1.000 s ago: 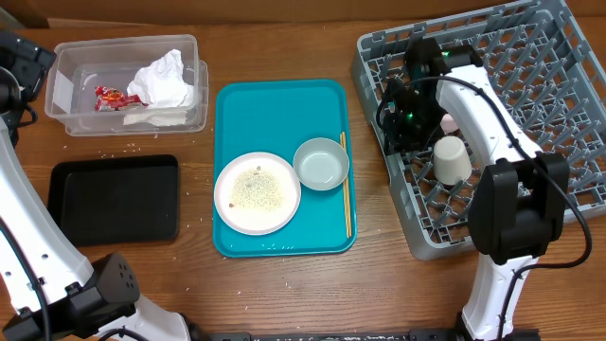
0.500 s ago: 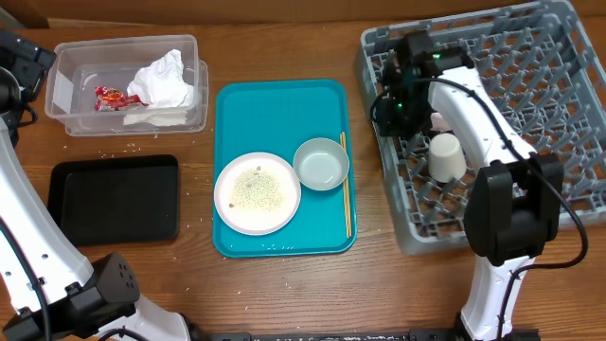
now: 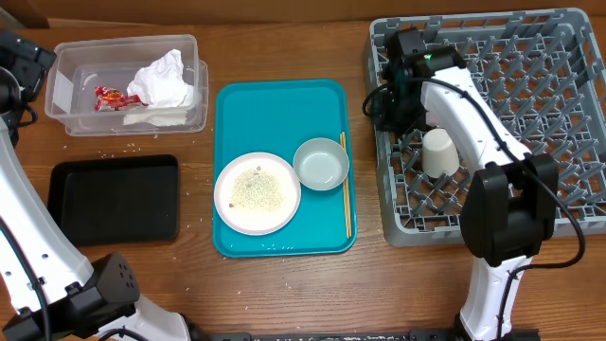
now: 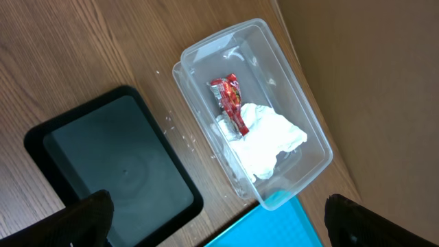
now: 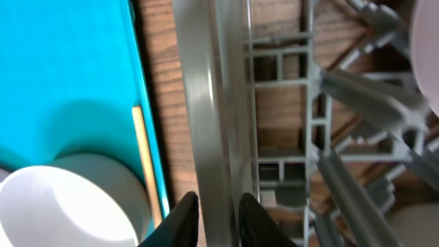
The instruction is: Sort waste into correct bins and load items into the dishwasher
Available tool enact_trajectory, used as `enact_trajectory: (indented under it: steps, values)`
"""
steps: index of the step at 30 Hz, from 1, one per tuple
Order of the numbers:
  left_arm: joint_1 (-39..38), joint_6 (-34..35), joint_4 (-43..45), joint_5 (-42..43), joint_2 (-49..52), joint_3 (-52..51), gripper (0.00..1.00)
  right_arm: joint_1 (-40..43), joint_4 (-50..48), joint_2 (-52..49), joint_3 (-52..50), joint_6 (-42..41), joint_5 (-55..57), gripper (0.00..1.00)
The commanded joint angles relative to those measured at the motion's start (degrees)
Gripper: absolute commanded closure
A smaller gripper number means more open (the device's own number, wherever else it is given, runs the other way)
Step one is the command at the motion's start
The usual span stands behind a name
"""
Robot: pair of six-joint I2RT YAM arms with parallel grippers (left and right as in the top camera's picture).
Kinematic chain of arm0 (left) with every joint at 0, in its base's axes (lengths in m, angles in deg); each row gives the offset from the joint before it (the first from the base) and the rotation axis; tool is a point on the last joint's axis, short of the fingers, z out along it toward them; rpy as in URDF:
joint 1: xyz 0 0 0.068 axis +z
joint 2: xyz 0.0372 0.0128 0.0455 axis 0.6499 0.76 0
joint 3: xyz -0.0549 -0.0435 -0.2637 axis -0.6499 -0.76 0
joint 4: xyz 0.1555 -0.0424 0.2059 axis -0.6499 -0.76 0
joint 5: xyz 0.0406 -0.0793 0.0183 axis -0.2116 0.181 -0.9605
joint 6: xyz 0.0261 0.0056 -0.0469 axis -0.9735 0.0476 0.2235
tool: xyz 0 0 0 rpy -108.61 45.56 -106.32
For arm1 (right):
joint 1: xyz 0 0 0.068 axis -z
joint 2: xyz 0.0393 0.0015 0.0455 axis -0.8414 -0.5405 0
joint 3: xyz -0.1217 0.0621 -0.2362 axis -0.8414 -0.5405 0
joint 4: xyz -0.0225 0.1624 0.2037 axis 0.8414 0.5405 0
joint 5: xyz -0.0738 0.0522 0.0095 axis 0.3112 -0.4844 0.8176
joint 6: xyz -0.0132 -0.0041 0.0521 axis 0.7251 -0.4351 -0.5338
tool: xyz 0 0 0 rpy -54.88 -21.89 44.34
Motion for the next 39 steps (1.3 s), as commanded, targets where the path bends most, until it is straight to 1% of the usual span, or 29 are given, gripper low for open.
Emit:
enact_trajectory:
  steps: [1, 4, 6, 7, 10, 11, 12, 13, 15, 19, 21, 25, 32, 39]
  values:
    - [-0.4, -0.9, 0.0, -0.7, 0.4, 0.0, 0.0, -0.2, 3.7, 0.2, 8.5, -1.1, -0.2, 0.73]
    - [-0.4, -0.9, 0.0, -0.7, 0.4, 0.0, 0.0, 1.0, 9.1, 0.2, 15.8, -1.1, 1.3, 0.6]
    - [-0.4, -0.9, 0.1, -0.7, 0.4, 0.0, 0.0, 3.0, 14.3, 0.2, 21.9, -1.3, 3.9, 0.4]
    - [-0.4, -0.9, 0.0, -0.7, 0.4, 0.0, 0.0, 4.0, 16.0, 0.2, 23.5, -2.6, 5.4, 0.42]
    - [-0.4, -0.9, 0.0, -0.7, 0.4, 0.0, 0.0, 6.9, 20.1, 0.2, 25.3, -6.6, 9.2, 0.63]
    - [-0.4, -0.9, 0.0, -0.7, 0.4, 0.0, 0.0, 8.2, 21.4, 0.2, 25.3, -7.6, 9.6, 0.75]
    - [-0.4, -0.9, 0.0, -0.7, 0.4, 0.0, 0.0, 9.2, 22.6, 0.2, 25.3, -8.6, 9.6, 0.82]
    - [-0.4, -0.9, 0.0, -0.7, 0.4, 0.0, 0.0, 10.3, 23.6, 0.2, 25.0, -9.4, 9.6, 0.87]
    - [-0.4, -0.9, 0.0, -0.7, 0.4, 0.0, 0.0, 11.9, 25.2, 0.2, 24.3, -9.9, 9.6, 0.91]
    - [-0.4, -0.9, 0.0, -0.7, 0.4, 0.0, 0.0, 14.3, 26.9, 0.2, 22.4, -9.9, 9.0, 0.93]
    - [-0.4, -0.9, 0.0, -0.7, 0.4, 0.0, 0.0, 14.8, 26.3, 0.2, 21.5, -9.9, 7.6, 0.96]
    - [-0.4, -0.9, 0.0, -0.7, 0.4, 0.0, 0.0, 14.9, 24.9, 0.2, 18.8, -9.6, 4.5, 0.96]
    - [-0.4, -0.9, 0.0, -0.7, 0.4, 0.0, 0.0, 14.8, 21.5, 0.2, 11.2, -9.7, 3.7, 0.96]
    - [-0.4, -0.9, 0.0, -0.7, 0.4, 0.0, 0.0, 14.8, 21.6, 0.2, 9.7, -9.4, 2.9, 0.96]
